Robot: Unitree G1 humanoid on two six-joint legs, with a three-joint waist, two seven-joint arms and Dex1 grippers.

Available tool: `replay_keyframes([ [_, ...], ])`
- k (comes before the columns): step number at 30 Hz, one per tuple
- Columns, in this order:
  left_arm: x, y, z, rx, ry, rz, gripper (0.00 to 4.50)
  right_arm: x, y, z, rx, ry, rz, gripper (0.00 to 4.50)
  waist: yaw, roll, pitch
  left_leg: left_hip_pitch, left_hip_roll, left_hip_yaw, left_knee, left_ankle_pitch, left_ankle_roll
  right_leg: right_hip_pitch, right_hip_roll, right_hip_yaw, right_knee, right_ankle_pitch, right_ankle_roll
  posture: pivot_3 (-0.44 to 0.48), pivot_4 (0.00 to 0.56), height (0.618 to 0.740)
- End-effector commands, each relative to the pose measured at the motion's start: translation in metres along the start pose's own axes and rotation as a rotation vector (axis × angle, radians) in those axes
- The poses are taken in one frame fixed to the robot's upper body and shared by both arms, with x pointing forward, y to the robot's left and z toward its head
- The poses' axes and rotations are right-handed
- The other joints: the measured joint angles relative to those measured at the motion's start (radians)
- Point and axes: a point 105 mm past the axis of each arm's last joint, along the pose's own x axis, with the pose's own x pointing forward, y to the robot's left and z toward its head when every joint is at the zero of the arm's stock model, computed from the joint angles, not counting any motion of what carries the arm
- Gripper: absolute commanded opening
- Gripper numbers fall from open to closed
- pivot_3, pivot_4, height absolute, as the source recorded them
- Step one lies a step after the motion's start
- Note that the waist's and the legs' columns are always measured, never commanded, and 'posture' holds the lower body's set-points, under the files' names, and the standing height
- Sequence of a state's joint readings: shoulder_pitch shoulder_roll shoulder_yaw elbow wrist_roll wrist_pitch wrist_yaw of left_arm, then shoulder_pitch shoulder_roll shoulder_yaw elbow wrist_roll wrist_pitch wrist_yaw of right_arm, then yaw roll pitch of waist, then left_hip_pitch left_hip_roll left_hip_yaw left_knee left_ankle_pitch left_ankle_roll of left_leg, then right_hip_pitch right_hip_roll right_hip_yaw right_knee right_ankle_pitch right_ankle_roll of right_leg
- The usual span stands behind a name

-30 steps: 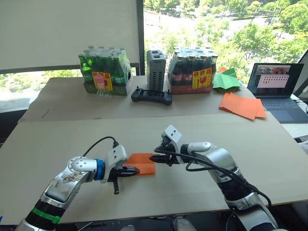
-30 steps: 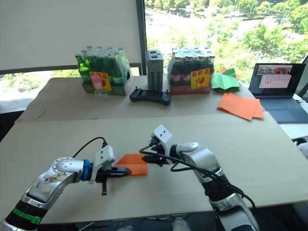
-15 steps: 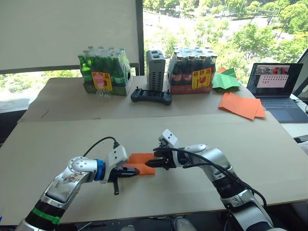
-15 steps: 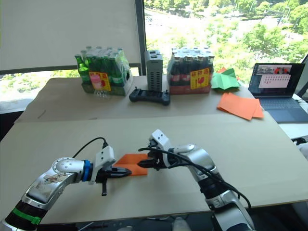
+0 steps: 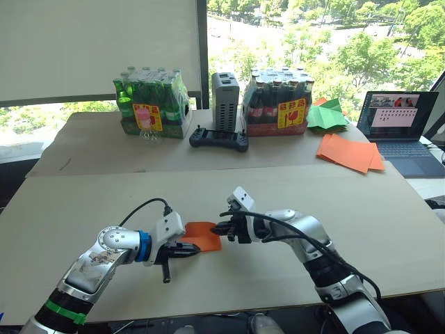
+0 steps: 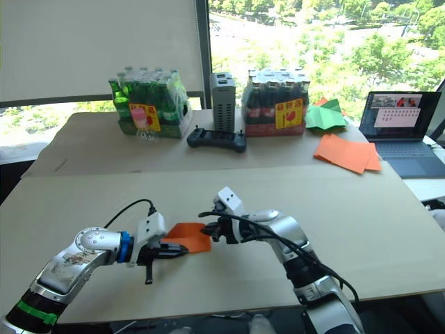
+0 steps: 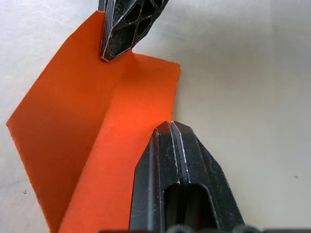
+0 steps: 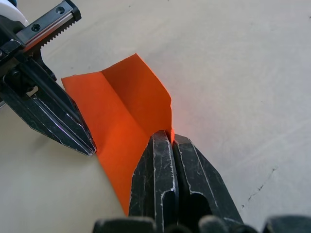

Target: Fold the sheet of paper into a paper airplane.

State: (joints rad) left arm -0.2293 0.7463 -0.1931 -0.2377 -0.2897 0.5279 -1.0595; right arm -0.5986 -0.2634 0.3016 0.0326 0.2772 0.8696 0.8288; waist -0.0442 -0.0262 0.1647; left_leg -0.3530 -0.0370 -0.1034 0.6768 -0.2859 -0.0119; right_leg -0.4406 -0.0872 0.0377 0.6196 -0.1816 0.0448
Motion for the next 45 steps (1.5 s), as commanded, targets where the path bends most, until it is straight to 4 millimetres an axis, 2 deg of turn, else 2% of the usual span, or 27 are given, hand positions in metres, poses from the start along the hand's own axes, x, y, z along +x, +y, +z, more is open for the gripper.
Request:
replay_keyframes([
  [1,-0.005,0.001,0.003,0.031,0.001,0.008,0.0,-0.008,0.012,0.018,-0.167,-0.106,-0.001,0.07,0.0,0.0,0.0,0.0,0.0,0.0,0.0,0.0,0.0,0.0,0.0,0.0,0.0,0.0,0.0,0.0,0.15,0.723],
  [8,-0.012,0.01,-0.002,0.015,0.012,0.046,0.0,-0.014,0.028,0.007,-0.509,-0.124,-0.055,0.07,0.0,0.0,0.0,0.0,0.0,0.0,0.0,0.0,0.0,0.0,0.0,0.0,0.0,0.0,0.0,0.0,0.15,0.723],
  [17,-0.017,0.015,-0.006,-0.001,0.013,0.072,0.0,-0.006,0.039,-0.013,-1.017,-0.098,-0.111,0.07,0.0,0.0,0.0,0.0,0.0,0.0,0.0,0.0,0.0,0.0,0.0,0.0,0.001,0.0,0.001,0.0,0.15,0.723],
  [20,-0.02,0.016,-0.008,-0.014,0.01,0.086,0.0,-0.004,0.04,-0.021,-1.119,-0.067,-0.101,0.07,0.0,0.0,0.0,0.0,0.0,0.0,0.0,0.0,0.0,0.0,0.0,0.0,0.001,0.0,0.001,0.0,0.15,0.723],
  [26,-0.027,0.017,-0.01,-0.044,0.0,0.121,0.0,-0.001,0.033,-0.036,-1.243,0.024,-0.11,0.07,0.001,0.0,0.0,0.001,0.0,0.0,0.0,0.0,0.0,0.001,0.0,0.0,0.001,0.0,0.0,0.0,0.15,0.723],
  [29,-0.035,0.017,-0.004,-0.062,-0.03,0.141,0.0,-0.001,0.029,-0.039,-1.254,0.056,-0.112,0.07,0.001,0.0,0.0,0.001,0.0,0.0,0.001,0.0,0.0,0.001,0.0,0.0,0.001,0.0,0.0,0.0,0.15,0.723],
  [35,-0.055,0.025,0.041,-0.074,-0.186,0.155,0.0,0.0,0.027,-0.041,-1.278,0.081,-0.106,0.07,0.001,0.0,0.0,0.002,0.0,0.0,0.002,0.0,0.0,0.002,0.0,0.0,0.003,0.0,0.0,0.0,0.15,0.723],
  [38,-0.052,0.025,0.049,-0.089,-0.22,0.132,0.0,0.0,0.025,-0.042,-1.281,0.086,-0.104,0.07,0.001,0.0,0.0,0.006,0.0,0.0,0.001,0.0,0.0,0.004,0.0,0.0,0.003,-0.001,0.0,0.0,0.15,0.723],
  [41,-0.04,0.025,0.039,-0.084,-0.179,0.132,0.0,0.0,0.025,-0.042,-1.284,0.089,-0.101,0.07,0.0,0.0,0.0,0.007,0.0,0.0,0.001,0.0,0.0,0.005,0.0,0.001,0.003,-0.001,0.0,0.0,0.15,0.723],
  [45,-0.015,0.028,0.016,-0.079,-0.108,0.132,0.0,0.0,0.026,-0.039,-1.286,0.087,-0.096,0.07,0.001,0.0,0.0,0.007,0.0,0.0,0.001,0.0,0.0,0.006,0.001,0.001,0.004,-0.001,0.0,0.0,0.15,0.723],
])
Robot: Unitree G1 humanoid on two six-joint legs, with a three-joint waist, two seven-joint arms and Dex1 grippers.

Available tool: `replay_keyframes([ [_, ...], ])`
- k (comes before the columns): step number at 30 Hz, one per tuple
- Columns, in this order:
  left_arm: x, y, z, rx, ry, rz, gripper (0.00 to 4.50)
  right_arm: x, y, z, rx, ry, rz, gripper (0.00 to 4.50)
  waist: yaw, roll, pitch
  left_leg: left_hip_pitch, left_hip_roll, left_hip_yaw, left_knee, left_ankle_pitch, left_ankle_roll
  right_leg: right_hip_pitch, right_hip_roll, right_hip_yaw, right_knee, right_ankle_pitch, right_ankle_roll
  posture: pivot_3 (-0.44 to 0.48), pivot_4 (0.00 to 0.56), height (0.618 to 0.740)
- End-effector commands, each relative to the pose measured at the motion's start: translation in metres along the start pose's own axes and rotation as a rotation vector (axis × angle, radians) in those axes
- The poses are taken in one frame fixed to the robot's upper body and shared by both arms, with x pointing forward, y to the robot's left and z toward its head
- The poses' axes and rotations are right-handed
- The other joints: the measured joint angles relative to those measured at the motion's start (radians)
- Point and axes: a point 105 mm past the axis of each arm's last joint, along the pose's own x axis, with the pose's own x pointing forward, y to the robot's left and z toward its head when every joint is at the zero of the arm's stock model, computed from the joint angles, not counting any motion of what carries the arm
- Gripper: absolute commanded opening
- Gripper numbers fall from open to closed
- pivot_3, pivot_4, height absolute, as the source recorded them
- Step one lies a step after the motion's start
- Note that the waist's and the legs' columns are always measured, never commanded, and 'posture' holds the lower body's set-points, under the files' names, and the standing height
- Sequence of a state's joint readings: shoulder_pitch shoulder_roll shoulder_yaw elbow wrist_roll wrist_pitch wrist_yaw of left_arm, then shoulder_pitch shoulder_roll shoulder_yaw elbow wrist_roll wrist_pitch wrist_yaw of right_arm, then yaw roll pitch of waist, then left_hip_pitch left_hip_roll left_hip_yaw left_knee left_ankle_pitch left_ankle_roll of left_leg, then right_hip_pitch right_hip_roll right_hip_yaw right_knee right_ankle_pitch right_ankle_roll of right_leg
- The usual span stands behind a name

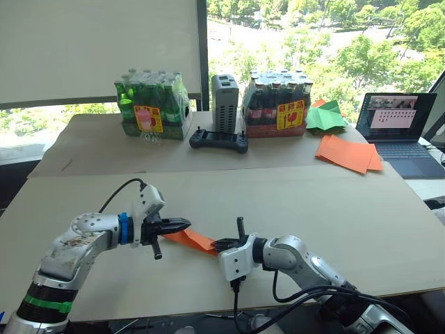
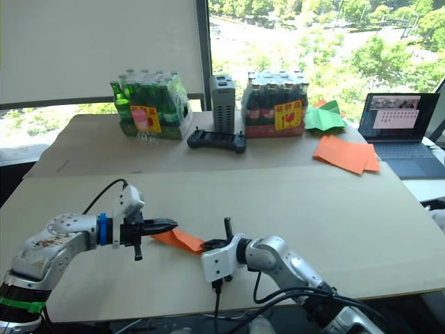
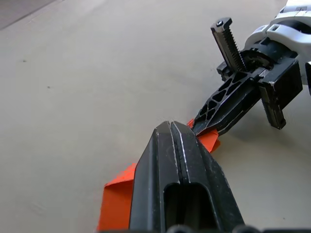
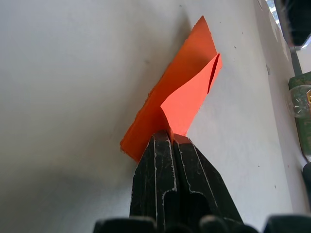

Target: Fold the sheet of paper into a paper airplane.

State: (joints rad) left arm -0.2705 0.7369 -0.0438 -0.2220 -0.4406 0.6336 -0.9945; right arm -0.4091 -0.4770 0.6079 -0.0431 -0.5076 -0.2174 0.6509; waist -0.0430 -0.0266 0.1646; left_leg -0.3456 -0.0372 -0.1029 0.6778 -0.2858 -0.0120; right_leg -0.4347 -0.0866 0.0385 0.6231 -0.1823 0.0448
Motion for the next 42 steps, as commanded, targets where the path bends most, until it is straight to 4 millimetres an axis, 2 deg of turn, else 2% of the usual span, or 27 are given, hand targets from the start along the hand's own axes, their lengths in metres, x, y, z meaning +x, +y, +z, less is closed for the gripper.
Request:
replay_keyframes([
  [1,0.01,0.002,-0.01,0.04,0.032,0.01,0.0,-0.001,0.005,-0.008,0.006,0.036,0.031,0.07,0.0,0.0,0.0,0.0,0.0,0.0,0.0,0.0,0.0,0.0,0.0,0.0,0.0,0.0,0.0,0.0,0.15,0.723],
  [5,0.016,0.003,-0.022,0.055,0.065,0.002,0.0,-0.002,0.003,-0.005,0.016,0.023,0.028,0.07,0.0,0.0,0.0,0.0,0.0,0.0,0.0,0.0,0.0,0.0,0.0,0.0,0.0,0.0,0.0,0.0,0.15,0.723],
  [8,0.018,0.002,-0.028,0.062,0.089,-0.007,0.0,-0.002,0.001,-0.002,0.019,0.015,0.024,0.93,0.0,0.0,0.0,0.0,0.0,0.0,0.0,0.0,0.0,0.0,0.0,0.0,0.0,0.0,0.0,0.0,0.15,0.723],
  [11,0.02,0.001,-0.032,0.068,0.104,-0.011,0.0,-0.001,-0.003,0.001,0.044,0.008,0.015,1.98,0.001,0.0,0.0,0.0,0.0,0.0,0.0,0.0,0.0,0.0,0.0,0.0,0.0,0.0,0.0,0.0,0.15,0.723],
  [16,0.02,0.0,-0.035,0.068,0.112,-0.013,0.0,-0.007,-0.014,0.014,0.208,-0.042,0.007,3.63,0.001,0.0,0.0,0.0,0.0,0.0,0.0,0.0,0.0,0.0,0.0,0.0,0.0,0.0,0.0,0.0,0.15,0.723],
  [19,0.022,0.002,-0.034,0.064,0.107,-0.009,0.0,-0.02,-0.016,0.025,0.41,-0.097,0.074,3.63,0.002,0.0,0.0,-0.001,0.0,0.0,0.0,0.0,0.0,0.0,0.0,0.0,0.0,0.0,0.0,0.0,0.15,0.723],
  [23,0.023,0.003,-0.035,0.063,0.109,-0.006,0.0,-0.027,-0.034,0.038,0.582,-0.167,0.063,3.63,0.003,0.0,0.0,-0.001,0.0,0.0,0.0,0.0,0.0,0.0,0.0,0.0,0.0,0.0,0.0,0.0,0.15,0.723],
  [27,0.023,0.003,-0.038,0.056,0.119,-0.004,0.0,-0.017,-0.064,0.034,0.735,-0.155,-0.043,2.46,-0.002,0.0,0.0,-0.001,0.001,0.0,0.0,0.0,0.0,-0.002,0.0,0.0,0.001,0.0,0.0,0.0,0.15,0.723],
  [30,0.022,0.002,-0.041,0.055,0.126,-0.003,0.0,-0.005,-0.065,0.034,0.787,-0.11,-0.045,1.43,0.0,0.0,0.0,-0.001,0.001,-0.001,-0.001,0.0,0.0,-0.003,0.001,0.0,0.002,-0.001,-0.001,0.0,0.15,0.723],
  [34,0.022,0.002,-0.041,0.053,0.127,0.002,0.0,0.008,-0.052,0.028,0.794,-0.033,-0.015,0.02,0.001,0.0,0.0,-0.002,0.0,-0.001,-0.001,0.0,0.0,-0.003,0.0,0.0,0.001,0.0,-0.001,0.0,0.15,0.723],
  [39,0.022,0.003,-0.041,0.057,0.13,0.011,0.0,0.016,-0.039,0.03,0.781,-0.008,0.033,0.02,0.0,0.0,0.0,-0.002,0.0,0.0,-0.001,0.0,0.0,-0.003,-0.001,0.0,0.001,-0.001,-0.001,0.0,0.15,0.723],
  [42,0.022,0.003,-0.042,0.06,0.132,0.01,0.0,0.019,-0.035,0.021,0.778,0.035,0.029,0.02,0.0,0.0,0.0,-0.002,0.0,0.0,-0.001,0.0,0.0,-0.003,-0.001,0.0,0.001,-0.001,-0.001,0.0,0.15,0.723],
])
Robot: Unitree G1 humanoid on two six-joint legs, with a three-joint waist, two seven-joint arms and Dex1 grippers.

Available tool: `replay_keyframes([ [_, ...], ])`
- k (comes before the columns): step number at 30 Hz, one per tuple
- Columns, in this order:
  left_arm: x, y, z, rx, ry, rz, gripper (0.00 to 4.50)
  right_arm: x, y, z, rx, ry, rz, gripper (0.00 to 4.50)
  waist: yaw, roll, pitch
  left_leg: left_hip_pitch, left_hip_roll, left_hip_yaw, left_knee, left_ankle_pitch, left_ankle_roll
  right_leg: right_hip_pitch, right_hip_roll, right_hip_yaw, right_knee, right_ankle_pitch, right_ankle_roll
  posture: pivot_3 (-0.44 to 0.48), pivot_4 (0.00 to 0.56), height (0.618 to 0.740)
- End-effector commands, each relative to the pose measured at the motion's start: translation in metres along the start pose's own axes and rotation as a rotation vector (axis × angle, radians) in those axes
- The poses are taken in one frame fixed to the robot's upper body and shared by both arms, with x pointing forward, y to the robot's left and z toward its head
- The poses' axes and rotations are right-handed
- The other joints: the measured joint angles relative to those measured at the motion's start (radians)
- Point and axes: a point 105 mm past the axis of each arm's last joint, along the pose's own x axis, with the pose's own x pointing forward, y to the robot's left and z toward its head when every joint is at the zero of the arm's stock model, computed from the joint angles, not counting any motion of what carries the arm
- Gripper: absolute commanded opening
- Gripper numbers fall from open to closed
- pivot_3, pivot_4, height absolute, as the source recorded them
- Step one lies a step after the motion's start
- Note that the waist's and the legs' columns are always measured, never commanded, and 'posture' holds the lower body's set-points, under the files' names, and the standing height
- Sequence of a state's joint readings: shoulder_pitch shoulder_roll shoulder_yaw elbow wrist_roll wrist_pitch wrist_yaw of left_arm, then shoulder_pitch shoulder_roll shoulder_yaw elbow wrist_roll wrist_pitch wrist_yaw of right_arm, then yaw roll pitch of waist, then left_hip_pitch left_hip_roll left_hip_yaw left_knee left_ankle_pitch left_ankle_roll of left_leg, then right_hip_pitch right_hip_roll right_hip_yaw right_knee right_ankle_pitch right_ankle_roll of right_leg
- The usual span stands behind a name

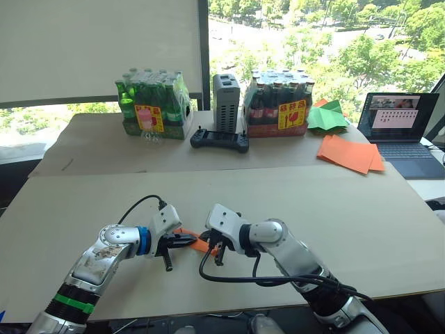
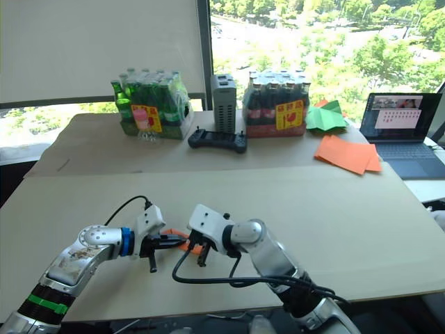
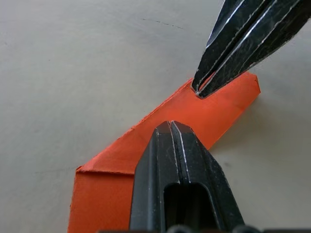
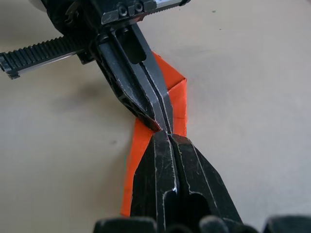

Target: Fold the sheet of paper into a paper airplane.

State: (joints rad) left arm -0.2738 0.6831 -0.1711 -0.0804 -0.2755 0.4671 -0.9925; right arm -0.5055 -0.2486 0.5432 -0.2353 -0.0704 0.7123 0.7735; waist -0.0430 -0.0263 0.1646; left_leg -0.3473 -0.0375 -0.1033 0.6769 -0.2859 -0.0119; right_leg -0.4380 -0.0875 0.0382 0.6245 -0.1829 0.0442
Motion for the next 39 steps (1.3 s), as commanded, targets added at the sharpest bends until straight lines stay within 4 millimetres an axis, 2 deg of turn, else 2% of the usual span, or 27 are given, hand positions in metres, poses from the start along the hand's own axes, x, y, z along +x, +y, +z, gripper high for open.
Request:
replay_keyframes([
  [1,-0.001,0.0,-0.008,-0.004,0.039,0.011,0.0,0.001,-0.006,-0.001,-0.019,0.01,-0.033,0.02,0.0,0.0,0.0,0.0,0.0,0.0,0.0,0.0,0.0,0.0,0.0,0.0,0.0,0.0,0.0,0.0,0.15,0.723],
  [9,-0.001,-0.003,-0.009,-0.006,0.039,0.007,0.0,0.007,-0.011,-0.008,0.01,0.037,-0.05,0.02,0.0,0.0,0.0,0.0,0.0,0.0,0.0,0.0,0.0,0.0,0.0,0.0,0.0,0.0,0.0,0.0,0.15,0.723],
  [18,-0.002,-0.002,-0.008,0.001,0.041,0.011,0.0,0.009,-0.006,-0.04,0.048,0.175,-0.029,0.02,0.0,0.0,0.0,0.001,0.0,0.0,0.0,0.0,0.0,0.001,0.0,0.0,0.0,0.0,0.0,0.0,0.15,0.723],
  [30,-0.001,0.0,-0.009,0.003,0.045,0.013,0.0,-0.004,-0.001,-0.067,0.082,0.266,-0.019,0.02,0.004,0.003,-0.003,0.002,-0.001,0.0,0.0,0.0,0.0,0.002,-0.001,0.0,0.0,-0.001,0.001,0.0,0.15,0.723],
  [39,0.0,0.002,-0.009,0.011,0.052,0.016,0.0,-0.013,0.003,-0.071,0.092,0.281,-0.016,0.02,0.008,0.003,-0.003,0.005,-0.001,-0.001,0.0,0.0,0.0,0.007,-0.002,0.0,-0.001,-0.005,0.008,0.0,0.15,0.723],
])
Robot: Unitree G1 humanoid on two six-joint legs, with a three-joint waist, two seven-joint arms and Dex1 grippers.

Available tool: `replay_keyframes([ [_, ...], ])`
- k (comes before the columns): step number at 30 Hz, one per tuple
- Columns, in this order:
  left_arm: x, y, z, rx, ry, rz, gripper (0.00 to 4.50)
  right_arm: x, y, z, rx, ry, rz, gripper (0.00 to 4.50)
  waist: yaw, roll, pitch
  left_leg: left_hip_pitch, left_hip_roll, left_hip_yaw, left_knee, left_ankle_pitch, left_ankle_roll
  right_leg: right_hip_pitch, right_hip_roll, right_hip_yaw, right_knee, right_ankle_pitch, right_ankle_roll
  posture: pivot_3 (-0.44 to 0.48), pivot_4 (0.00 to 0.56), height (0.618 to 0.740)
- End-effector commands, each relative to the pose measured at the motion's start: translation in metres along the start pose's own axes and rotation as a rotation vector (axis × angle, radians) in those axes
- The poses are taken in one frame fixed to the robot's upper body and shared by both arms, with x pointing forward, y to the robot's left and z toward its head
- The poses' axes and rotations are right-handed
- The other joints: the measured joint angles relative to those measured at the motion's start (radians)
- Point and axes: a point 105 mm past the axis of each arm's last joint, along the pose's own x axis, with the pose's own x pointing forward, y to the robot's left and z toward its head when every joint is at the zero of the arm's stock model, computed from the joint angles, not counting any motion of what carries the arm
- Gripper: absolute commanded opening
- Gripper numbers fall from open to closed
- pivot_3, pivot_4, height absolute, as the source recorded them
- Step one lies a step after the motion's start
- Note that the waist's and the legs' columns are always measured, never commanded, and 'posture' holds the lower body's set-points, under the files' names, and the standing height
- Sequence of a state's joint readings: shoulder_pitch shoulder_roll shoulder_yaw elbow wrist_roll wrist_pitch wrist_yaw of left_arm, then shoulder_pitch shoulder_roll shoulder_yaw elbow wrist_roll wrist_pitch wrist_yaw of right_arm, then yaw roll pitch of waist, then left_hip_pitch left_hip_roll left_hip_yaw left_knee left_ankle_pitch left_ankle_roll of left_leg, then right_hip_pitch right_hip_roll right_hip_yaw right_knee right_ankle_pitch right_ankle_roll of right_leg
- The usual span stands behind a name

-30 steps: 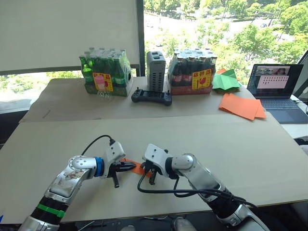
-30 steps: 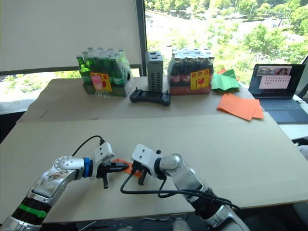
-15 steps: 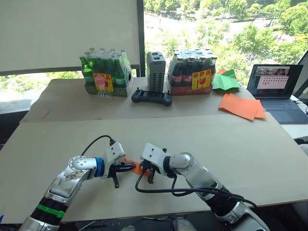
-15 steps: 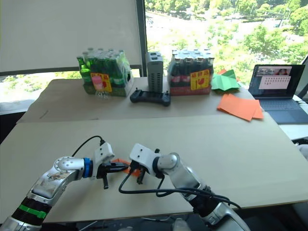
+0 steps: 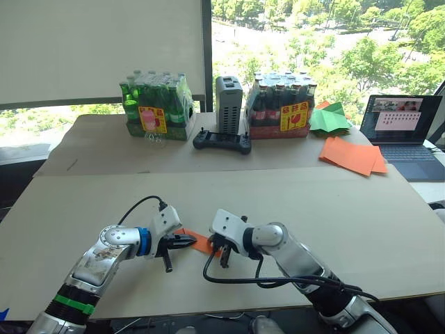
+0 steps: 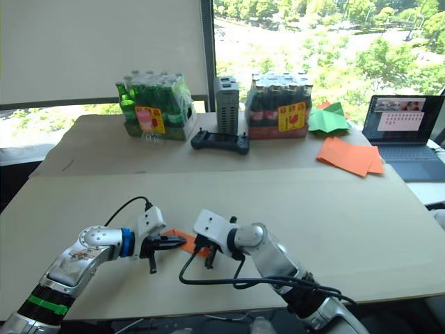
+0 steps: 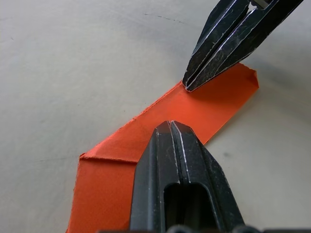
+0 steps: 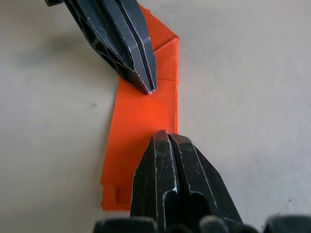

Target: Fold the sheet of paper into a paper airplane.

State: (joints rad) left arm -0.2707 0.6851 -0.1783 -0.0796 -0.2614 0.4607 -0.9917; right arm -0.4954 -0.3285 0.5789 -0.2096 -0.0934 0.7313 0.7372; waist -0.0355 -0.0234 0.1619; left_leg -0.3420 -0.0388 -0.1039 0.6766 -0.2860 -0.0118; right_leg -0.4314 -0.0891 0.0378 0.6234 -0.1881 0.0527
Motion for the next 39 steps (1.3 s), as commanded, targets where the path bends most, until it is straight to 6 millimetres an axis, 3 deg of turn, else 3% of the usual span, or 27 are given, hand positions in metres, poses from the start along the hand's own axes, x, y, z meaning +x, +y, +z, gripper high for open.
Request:
replay_keyframes([
  [1,0.0,0.003,-0.006,0.001,0.038,0.015,0.0,-0.003,0.011,-0.043,0.093,0.157,0.037,0.02,0.001,0.0,0.0,0.001,0.0,0.0,0.0,0.0,0.0,0.001,0.0,0.0,0.0,0.0,0.0,0.0,0.15,0.723],
  [19,0.004,0.002,-0.003,0.014,0.038,-0.006,0.0,-0.033,0.012,-0.066,0.127,0.231,-0.001,0.02,0.02,0.0,0.0,0.005,0.0,0.0,-0.001,-0.001,0.001,0.01,-0.001,-0.002,-0.01,-0.003,0.004,0.0,0.15,0.723],
  [22,0.006,0.002,-0.002,0.014,0.036,-0.009,0.0,-0.036,0.004,-0.051,0.123,0.163,-0.038,0.02,0.021,0.0,0.0,0.005,0.0,0.0,-0.001,-0.001,0.001,0.01,-0.001,-0.002,-0.01,-0.003,0.004,0.0,0.15,0.723],
  [30,0.006,0.002,-0.002,0.015,0.035,-0.014,0.0,-0.056,-0.015,0.03,0.068,-0.177,-0.134,0.02,0.019,0.0,0.001,0.002,0.0,-0.001,-0.002,-0.001,0.001,0.007,0.0,-0.002,-0.01,-0.002,0.004,0.0,0.15,0.723],
  [33,0.007,0.002,-0.001,0.016,0.032,-0.013,0.0,-0.053,-0.01,0.041,0.062,-0.217,-0.121,0.02,0.016,0.0,0.001,0.002,0.001,-0.001,-0.002,-0.001,0.001,0.007,0.0,-0.002,-0.01,-0.002,0.004,0.0,0.15,0.723],
  [39,0.008,0.002,-0.001,0.016,0.029,-0.011,0.0,-0.026,-0.001,0.036,0.069,-0.17,-0.08,0.02,0.014,0.001,0.001,0.003,0.001,-0.001,-0.003,-0.001,0.001,0.007,0.0,-0.002,-0.011,-0.002,0.004,0.0,0.15,0.723],
])
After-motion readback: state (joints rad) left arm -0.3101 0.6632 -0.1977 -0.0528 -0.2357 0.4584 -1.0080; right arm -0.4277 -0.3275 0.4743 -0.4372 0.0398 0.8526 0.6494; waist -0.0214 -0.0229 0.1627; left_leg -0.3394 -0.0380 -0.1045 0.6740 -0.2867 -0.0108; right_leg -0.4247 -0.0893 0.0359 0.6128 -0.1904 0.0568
